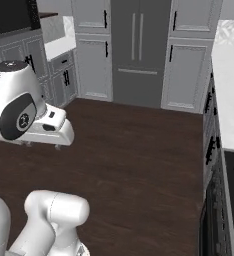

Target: Navigate to the microwave.

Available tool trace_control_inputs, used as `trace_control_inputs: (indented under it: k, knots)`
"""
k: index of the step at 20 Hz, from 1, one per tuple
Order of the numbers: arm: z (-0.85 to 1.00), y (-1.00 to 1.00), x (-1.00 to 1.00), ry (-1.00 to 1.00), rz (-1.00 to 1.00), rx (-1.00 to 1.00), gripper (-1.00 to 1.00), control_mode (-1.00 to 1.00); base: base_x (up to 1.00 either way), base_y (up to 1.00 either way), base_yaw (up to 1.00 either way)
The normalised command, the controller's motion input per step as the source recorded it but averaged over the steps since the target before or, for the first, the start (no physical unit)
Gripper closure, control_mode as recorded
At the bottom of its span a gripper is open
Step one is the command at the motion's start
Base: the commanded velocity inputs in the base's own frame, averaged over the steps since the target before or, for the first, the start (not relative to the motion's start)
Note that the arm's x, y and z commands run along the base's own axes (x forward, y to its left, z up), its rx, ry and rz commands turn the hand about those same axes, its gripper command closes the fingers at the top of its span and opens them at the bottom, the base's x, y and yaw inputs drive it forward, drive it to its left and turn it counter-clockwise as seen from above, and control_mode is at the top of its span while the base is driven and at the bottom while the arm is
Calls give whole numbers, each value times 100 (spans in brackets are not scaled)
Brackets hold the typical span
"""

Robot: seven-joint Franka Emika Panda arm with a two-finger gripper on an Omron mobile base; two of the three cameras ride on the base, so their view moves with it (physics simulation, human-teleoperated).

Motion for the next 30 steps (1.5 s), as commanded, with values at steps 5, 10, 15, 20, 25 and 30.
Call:
trace_control_inputs:
  k: [5,10,15,20,25,30]
  knots:
    - [0,0,0,0,0,0,-100,100,100,5,0]
    - [0,0,0,0,0,0,-100,100,100,0,0]
    - [0,0,0,0,0,0,-100,100,100,6,5]
    - [0,0,0,0,0,0,-100,100,100,2,46]
    - [0,0,0,0,0,0,-100,100,100,0,60]
    - [0,0,0,0,0,0,-100,100,100,0,61]
